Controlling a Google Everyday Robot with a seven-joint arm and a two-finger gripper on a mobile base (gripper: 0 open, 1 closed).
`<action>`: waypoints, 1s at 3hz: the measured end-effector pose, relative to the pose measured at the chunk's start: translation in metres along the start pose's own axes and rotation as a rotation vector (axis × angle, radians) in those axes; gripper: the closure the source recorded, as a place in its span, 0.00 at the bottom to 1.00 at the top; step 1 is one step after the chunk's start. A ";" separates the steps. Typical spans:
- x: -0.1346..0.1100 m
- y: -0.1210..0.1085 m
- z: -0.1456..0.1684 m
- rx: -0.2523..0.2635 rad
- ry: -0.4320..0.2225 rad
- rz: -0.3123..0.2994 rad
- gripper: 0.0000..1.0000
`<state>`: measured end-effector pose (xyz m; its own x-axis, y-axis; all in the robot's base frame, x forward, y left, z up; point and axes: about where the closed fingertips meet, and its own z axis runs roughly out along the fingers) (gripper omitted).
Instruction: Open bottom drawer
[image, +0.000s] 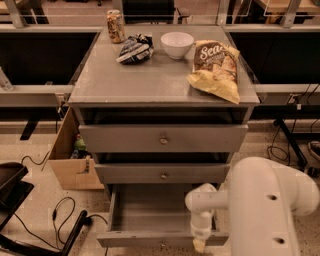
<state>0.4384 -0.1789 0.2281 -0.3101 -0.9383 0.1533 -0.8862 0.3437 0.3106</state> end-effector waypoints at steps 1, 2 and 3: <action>0.061 0.091 0.017 -0.192 0.013 0.124 1.00; 0.062 0.100 0.020 -0.199 0.011 0.121 0.74; 0.043 0.094 0.004 -0.101 0.005 0.050 0.51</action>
Offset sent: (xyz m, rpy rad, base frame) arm -0.0947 -0.0242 0.0189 0.0047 0.1595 -0.1268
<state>0.3403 -0.1875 0.2606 -0.3510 -0.9198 0.1755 -0.8305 0.3924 0.3954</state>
